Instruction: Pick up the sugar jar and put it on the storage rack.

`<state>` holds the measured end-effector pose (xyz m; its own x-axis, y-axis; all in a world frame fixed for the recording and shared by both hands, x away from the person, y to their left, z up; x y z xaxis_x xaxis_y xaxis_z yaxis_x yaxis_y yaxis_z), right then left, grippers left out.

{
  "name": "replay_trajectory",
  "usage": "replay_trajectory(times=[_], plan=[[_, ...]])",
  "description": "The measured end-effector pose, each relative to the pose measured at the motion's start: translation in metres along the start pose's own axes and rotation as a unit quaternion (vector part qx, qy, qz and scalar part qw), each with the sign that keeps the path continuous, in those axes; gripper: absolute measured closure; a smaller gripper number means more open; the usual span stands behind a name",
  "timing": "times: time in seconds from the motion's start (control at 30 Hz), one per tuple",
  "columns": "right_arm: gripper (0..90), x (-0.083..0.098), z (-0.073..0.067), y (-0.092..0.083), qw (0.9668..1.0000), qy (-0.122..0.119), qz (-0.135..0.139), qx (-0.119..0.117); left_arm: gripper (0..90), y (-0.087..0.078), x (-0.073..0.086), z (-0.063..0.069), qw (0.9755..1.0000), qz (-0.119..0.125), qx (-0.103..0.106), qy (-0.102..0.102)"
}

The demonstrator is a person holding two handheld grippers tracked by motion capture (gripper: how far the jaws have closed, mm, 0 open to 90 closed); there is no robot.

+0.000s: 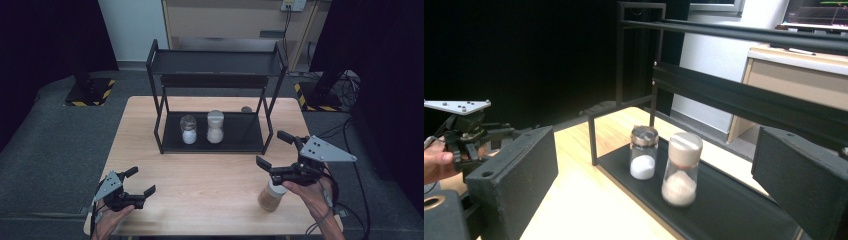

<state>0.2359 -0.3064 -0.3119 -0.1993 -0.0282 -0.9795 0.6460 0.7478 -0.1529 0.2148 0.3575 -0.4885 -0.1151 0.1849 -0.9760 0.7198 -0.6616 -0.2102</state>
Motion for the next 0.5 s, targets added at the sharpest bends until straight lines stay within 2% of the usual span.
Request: replay_trajectory(times=[0.1,0.17,0.27,0.5], plan=[[5.2,0.007,0.001,-0.006,1.0,0.0,-0.003,0.005,0.4,0.0,0.0,0.0,1.0,0.0,0.0,0.001],[5.1,0.018,0.003,-0.013,0.9999,0.008,0.001,0.01,0.4,0.0,0.0,0.001,1.0,0.001,0.0,0.0],[5.0,0.03,0.004,-0.02,0.9998,0.006,0.004,0.017,0.4,0.0,0.0,0.001,1.0,0.0,0.0,0.002],[4.8,0.06,-0.004,-0.04,0.999,-0.003,0.008,0.044,0.4,0.0,0.0,0.001,1.0,0.001,-0.001,0.003]])
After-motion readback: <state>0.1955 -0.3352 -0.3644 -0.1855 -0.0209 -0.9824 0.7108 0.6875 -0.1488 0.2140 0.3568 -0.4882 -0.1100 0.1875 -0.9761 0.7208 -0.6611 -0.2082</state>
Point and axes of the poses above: each handheld gripper's, and its own axes: y roughly forward along the jaws, x roughly out of its underside, z roughly to its right, the point moved 3 cm from there along y, roughly forward along the jaws, and after that the axes turned 9 degrees about y, right-handed, at the moved point
